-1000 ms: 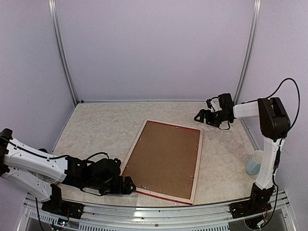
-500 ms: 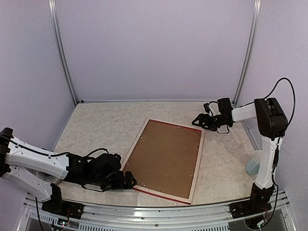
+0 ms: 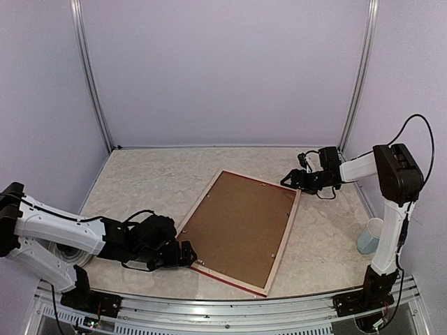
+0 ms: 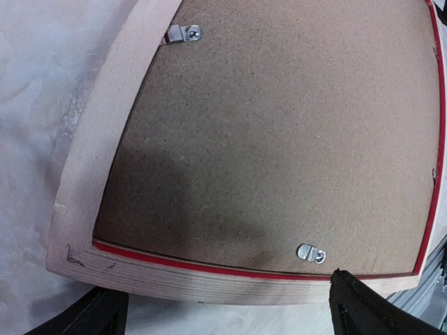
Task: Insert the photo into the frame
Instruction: Rotate the photo frame at the center of the board.
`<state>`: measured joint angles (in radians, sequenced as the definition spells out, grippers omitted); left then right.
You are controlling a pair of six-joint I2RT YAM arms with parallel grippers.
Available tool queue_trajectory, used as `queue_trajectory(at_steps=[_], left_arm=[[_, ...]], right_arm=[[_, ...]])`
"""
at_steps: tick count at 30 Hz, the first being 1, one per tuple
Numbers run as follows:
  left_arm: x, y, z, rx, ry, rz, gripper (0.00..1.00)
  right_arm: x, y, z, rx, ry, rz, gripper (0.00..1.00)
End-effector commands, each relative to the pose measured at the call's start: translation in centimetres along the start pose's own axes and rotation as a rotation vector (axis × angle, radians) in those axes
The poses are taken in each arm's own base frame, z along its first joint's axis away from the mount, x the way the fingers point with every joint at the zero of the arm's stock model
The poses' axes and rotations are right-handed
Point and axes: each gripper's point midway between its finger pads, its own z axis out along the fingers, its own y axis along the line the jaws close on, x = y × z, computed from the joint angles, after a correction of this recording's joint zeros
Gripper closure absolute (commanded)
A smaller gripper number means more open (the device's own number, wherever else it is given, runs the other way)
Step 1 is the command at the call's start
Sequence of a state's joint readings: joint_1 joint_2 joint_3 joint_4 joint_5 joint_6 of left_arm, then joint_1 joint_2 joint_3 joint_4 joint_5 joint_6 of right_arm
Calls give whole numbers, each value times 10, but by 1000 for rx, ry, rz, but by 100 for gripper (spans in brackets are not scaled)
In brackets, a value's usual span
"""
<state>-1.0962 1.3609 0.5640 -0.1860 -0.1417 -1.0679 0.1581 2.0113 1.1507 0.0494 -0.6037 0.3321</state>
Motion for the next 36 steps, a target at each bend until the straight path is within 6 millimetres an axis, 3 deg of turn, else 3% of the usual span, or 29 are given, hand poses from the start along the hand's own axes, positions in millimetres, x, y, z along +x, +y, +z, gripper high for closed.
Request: queue_trajectory(at_steps=[1, 20, 36], left_arm=[[-25, -17, 2, 45, -77, 15, 1], [-59, 2, 10, 9, -132, -3, 1], [-100, 18, 20, -19, -166, -8, 1]], right_arm=[[34, 7, -4, 24, 100, 50, 6], [77, 19, -39, 123, 137, 13, 6], [97, 44, -60, 142, 144, -37, 7]])
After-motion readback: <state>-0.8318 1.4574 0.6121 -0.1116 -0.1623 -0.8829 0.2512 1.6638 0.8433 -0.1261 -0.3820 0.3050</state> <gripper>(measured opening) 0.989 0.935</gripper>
